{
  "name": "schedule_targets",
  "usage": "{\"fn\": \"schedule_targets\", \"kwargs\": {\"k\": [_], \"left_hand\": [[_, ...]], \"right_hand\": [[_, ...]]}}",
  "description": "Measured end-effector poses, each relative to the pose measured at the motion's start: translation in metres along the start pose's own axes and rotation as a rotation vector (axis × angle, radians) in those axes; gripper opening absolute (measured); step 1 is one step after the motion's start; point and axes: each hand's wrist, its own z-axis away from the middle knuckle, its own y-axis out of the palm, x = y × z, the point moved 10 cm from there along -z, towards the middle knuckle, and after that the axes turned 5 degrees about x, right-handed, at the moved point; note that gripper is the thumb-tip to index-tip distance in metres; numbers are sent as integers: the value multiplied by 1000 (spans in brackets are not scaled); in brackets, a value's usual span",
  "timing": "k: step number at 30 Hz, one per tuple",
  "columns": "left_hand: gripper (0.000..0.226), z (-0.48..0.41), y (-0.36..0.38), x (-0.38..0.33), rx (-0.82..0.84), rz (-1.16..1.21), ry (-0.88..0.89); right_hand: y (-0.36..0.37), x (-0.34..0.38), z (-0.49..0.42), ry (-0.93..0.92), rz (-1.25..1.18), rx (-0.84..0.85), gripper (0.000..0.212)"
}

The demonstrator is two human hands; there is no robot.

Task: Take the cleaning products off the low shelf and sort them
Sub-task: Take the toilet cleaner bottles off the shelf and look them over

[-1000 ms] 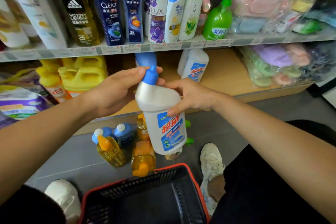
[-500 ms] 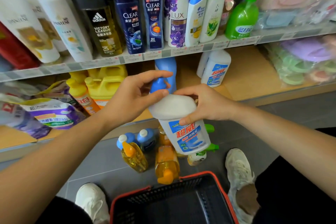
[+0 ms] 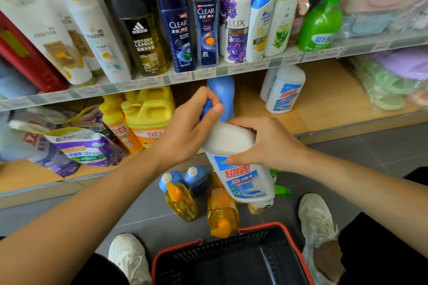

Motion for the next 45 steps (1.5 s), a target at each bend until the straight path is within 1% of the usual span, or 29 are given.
{"fn": "schedule_targets", "kwargs": {"k": [5, 7, 9, 10, 11, 14, 16, 19, 20, 21, 24, 28, 30, 32, 35, 38, 41, 43, 45], "left_hand": [[25, -3, 8, 7, 195, 463, -157], [24, -3, 13, 11, 258, 659, -210], [22, -2, 15, 13, 265, 750, -221], [23, -2, 15, 13, 237, 732, -208], [23, -3, 12, 13, 192, 665, -180], [12, -3, 0, 5, 74, 363, -47], [5, 0, -3, 1, 43, 244, 16], [20, 9, -5, 4, -30, 103, 47], [26, 12, -5, 6, -43, 94, 39], [29, 13, -4, 8, -45, 124, 25], [33, 13, -3, 14, 9, 379, -30], [35, 14, 6, 23, 125, 692, -167], [36, 15, 12, 23, 184, 812, -202], [36, 15, 12, 20, 195, 784, -199], [40, 14, 4, 13, 122, 579, -144], [51, 17, 1, 18, 83, 470, -127], [58, 25, 12, 27, 131, 456, -148], [59, 33, 25, 39, 187, 476, -217], [58, 43, 39, 54, 256, 438, -296]], "right_hand": [[9, -6, 0, 24, -234, 149, 58], [12, -6, 0, 20, -302, 200, 56], [13, -6, 0, 28, -358, 226, 56], [13, -6, 1, 29, -369, 230, 56], [12, -6, 1, 23, -364, 226, 55], [8, -3, 1, 5, -334, 178, 54], [7, -1, 1, 0, -310, 147, 55], [5, -1, 0, -1, -273, 127, 58], [4, -2, 0, 2, -279, 116, 59], [2, -3, 0, 5, -288, 107, 60], [0, -6, 0, 8, -307, 121, 62], [5, -10, 0, 26, -393, 211, 62], [10, -9, 2, 28, -429, 257, 60], [13, -9, 4, 23, -450, 263, 60], [15, -9, 3, 17, -469, 229, 59], [11, -11, 1, 26, -501, 169, 61], [-2, -14, -1, 36, -562, 56, 60], [-10, -15, -3, 43, -627, -1, 57], [-18, -15, -4, 52, -684, -59, 54]]}}
